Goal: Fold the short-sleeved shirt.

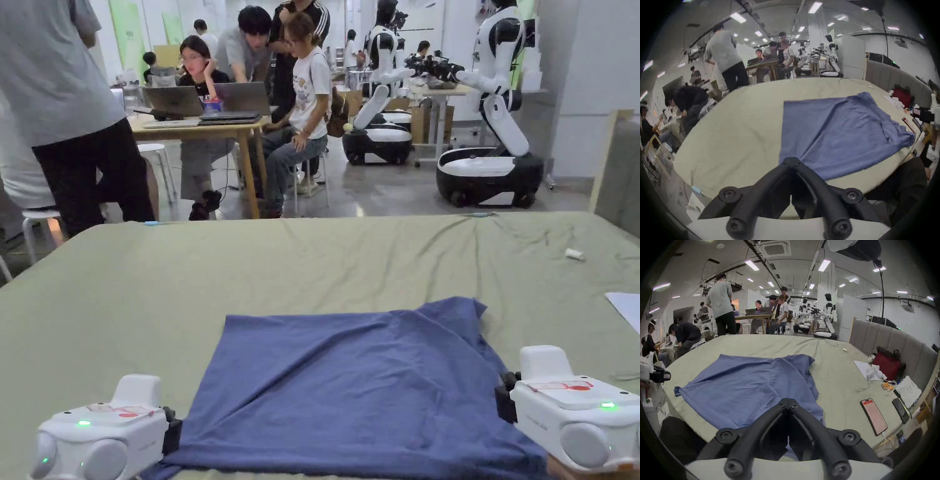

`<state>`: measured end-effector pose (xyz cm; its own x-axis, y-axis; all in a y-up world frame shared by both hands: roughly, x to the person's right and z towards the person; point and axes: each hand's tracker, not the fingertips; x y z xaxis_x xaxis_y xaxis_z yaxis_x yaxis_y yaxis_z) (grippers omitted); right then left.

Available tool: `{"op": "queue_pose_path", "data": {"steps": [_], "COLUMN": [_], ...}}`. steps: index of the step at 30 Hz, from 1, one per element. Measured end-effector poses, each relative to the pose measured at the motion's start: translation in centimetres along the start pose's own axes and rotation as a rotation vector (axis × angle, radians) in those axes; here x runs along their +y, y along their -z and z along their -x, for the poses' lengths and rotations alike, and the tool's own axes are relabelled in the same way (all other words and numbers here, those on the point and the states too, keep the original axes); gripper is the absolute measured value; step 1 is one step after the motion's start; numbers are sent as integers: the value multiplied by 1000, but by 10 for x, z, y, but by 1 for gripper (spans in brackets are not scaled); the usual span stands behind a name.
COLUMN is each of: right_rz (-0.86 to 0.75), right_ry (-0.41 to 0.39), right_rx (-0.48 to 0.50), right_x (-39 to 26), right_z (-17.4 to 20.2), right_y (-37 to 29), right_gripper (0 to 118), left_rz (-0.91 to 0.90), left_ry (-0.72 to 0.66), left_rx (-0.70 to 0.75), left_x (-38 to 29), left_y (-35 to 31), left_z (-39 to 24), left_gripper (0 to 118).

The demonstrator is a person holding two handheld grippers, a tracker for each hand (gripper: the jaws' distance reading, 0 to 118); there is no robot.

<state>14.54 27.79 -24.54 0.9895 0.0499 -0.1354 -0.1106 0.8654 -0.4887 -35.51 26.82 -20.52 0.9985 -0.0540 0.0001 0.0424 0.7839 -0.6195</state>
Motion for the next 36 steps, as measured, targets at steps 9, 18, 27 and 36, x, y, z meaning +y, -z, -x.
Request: {"op": "queue_pose_path", "data": {"steps": [9, 18, 27, 36], "right_rz": [41, 72, 95, 125], "right_ry": [14, 19, 52, 54], "right_rx": [14, -24, -85, -42], "right_x": [-7, -16, -27, -52], "right_z": [4, -12, -41, -42], "right_y": [16, 14, -2, -7], "right_gripper": [0, 0, 0, 112], "left_rz": [81, 160, 81, 67], "left_ry": [-41, -24, 14, 16], "left_rx": [27, -7, -14, -12], "left_x": [-22, -33, -17, -4], "left_y": [38, 90, 57, 38], "left_z": [24, 25, 11, -8], "left_gripper": [109, 37, 2, 2]}}
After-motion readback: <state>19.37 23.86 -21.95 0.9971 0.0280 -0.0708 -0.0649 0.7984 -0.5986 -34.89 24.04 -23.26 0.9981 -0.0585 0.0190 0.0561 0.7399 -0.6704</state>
